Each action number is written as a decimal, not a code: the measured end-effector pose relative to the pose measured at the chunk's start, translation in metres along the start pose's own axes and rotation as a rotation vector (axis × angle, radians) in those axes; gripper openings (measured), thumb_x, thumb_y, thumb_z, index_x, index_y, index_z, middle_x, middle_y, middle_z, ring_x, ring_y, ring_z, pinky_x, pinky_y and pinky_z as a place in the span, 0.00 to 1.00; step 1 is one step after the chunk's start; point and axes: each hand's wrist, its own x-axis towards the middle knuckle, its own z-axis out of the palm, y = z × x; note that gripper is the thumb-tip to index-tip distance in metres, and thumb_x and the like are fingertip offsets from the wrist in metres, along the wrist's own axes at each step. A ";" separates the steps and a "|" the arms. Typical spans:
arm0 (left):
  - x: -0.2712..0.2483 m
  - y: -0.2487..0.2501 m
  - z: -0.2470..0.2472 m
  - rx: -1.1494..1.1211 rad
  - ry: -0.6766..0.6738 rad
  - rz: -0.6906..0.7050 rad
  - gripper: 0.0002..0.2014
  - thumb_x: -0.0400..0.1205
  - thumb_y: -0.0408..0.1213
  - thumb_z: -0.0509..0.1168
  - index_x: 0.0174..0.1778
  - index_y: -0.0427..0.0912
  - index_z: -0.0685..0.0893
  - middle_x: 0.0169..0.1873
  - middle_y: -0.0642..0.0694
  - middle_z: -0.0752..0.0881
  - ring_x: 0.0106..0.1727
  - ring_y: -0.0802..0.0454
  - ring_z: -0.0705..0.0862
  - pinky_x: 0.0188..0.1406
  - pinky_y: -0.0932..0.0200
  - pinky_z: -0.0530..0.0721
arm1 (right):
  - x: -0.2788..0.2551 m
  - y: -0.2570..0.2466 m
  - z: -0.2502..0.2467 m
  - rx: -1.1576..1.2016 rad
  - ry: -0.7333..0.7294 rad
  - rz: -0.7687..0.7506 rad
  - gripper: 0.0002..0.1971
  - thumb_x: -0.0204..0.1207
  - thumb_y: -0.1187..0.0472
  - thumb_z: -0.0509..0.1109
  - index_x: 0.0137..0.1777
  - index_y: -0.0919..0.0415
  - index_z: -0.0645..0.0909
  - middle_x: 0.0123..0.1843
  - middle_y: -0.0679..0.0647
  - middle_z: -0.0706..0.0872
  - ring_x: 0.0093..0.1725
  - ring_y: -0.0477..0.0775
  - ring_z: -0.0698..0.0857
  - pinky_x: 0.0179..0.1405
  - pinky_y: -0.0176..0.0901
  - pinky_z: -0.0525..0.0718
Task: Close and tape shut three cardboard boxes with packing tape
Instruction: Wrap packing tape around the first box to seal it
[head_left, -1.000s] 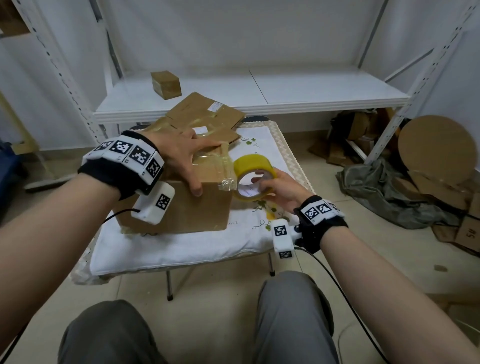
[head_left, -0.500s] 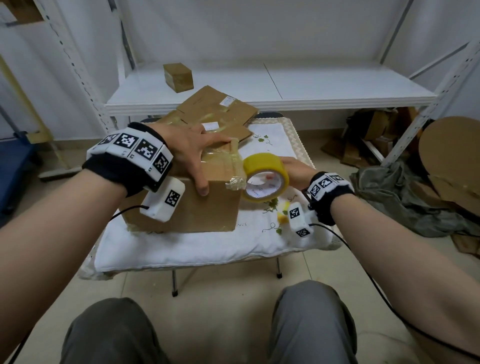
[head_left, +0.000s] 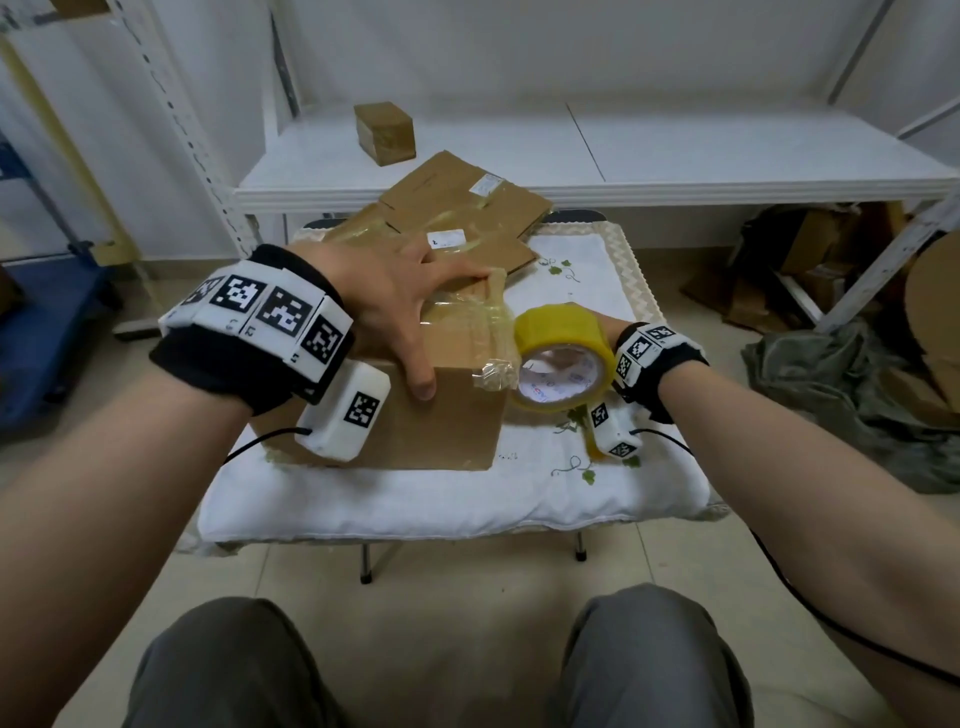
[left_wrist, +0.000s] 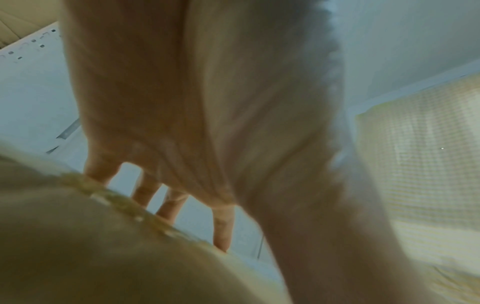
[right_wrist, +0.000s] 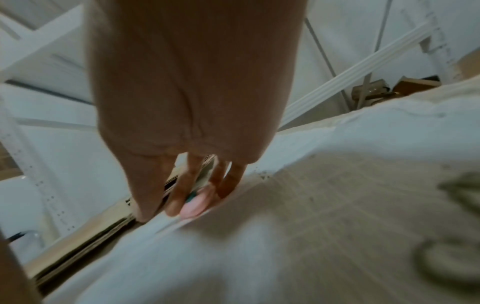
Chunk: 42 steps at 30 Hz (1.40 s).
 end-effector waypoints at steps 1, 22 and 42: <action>0.000 0.000 0.000 -0.005 -0.003 0.003 0.71 0.45 0.65 0.84 0.78 0.81 0.44 0.77 0.51 0.60 0.80 0.42 0.59 0.76 0.33 0.69 | 0.002 0.001 0.002 -0.010 0.031 -0.011 0.19 0.80 0.79 0.69 0.69 0.88 0.73 0.69 0.86 0.77 0.71 0.80 0.77 0.72 0.66 0.73; -0.004 0.036 0.000 0.031 0.073 0.045 0.71 0.45 0.76 0.74 0.86 0.54 0.55 0.85 0.48 0.61 0.86 0.43 0.55 0.84 0.41 0.50 | -0.068 -0.056 -0.044 0.387 0.343 -0.035 0.14 0.85 0.72 0.58 0.65 0.63 0.80 0.50 0.57 0.83 0.37 0.48 0.80 0.32 0.35 0.77; -0.003 0.030 0.020 -0.023 0.181 0.076 0.63 0.60 0.63 0.83 0.87 0.51 0.54 0.81 0.50 0.62 0.80 0.43 0.67 0.77 0.43 0.70 | -0.103 -0.095 -0.017 0.446 0.156 -0.070 0.14 0.86 0.76 0.60 0.63 0.65 0.82 0.54 0.67 0.87 0.51 0.58 0.88 0.54 0.40 0.90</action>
